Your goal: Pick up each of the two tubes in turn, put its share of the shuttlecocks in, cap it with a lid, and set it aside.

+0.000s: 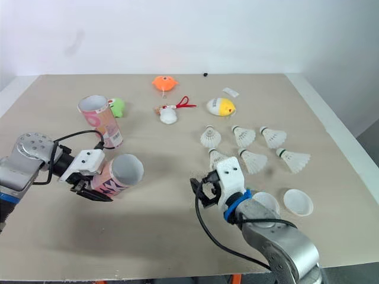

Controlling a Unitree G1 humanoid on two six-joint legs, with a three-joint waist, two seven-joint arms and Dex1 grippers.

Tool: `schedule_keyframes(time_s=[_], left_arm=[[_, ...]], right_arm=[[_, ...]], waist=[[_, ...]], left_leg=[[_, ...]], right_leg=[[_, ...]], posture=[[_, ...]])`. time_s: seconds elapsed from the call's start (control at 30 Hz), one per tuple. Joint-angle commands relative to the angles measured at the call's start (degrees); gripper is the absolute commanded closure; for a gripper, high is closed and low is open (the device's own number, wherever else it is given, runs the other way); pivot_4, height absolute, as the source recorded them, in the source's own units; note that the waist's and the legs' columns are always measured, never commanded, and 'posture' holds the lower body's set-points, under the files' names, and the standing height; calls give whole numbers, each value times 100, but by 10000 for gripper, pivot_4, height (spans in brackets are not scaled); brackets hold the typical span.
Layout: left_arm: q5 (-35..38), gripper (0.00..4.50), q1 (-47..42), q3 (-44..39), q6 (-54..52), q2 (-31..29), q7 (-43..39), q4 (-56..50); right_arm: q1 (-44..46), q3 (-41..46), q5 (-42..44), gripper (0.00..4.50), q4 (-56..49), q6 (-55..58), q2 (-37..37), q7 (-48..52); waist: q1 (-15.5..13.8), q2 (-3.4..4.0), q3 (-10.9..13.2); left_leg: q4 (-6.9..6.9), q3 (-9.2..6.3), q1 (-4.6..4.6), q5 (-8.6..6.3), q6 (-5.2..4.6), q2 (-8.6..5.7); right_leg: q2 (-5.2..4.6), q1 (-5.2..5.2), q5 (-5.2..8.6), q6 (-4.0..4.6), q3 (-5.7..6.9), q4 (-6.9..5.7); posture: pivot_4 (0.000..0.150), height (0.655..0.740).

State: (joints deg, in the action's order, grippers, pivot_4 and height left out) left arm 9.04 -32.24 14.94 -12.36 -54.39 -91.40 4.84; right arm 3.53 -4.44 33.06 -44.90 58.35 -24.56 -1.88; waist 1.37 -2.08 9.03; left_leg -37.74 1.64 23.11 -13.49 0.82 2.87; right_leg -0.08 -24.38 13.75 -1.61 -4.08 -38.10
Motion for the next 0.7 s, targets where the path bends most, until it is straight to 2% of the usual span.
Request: schedule_keyframes(time_s=[0.03, 0.5, 0.67, 0.7], left_arm=[[-111, 14956, 52, 68, 25, 17, 46, -122], [-21, 14956, 276, -71, -169, 35, 218, -540], [40, 14956, 432, -153, -275, 19, 282, -719], [45, 15046, 456, -168, -290, 17, 291, -744]], right_arm=[[195, -12, -339, 0, 335, -131, 87, -48], [780, -448, -1385, 0, 1620, -740, 637, 272], [924, -475, -1790, 0, 1989, -1030, 633, 391], [928, -468, -1850, 2479, 2005, -1077, 631, 420]], waist=[[0, 1, -1], [-1, 7, -3], [-1, 7, -3], [-1, 8, -3]], left_leg=[[1, -2, 2, -1, 0, 0], [1, -2, 4, -1, -2, -7], [0, -1, 5, -1, -2, -11], [0, -1, 5, -1, -2, -11]], right_leg=[[0, 0, 0, -7, 2, 0], [-4, 0, -6, -23, -1, 0], [-7, 0, -3, -21, -4, 0], [-7, 1, -3, -22, -4, 0]], posture=[[1500, 7400], [1500, 7400], [1500, 7400], [1500, 7400]])
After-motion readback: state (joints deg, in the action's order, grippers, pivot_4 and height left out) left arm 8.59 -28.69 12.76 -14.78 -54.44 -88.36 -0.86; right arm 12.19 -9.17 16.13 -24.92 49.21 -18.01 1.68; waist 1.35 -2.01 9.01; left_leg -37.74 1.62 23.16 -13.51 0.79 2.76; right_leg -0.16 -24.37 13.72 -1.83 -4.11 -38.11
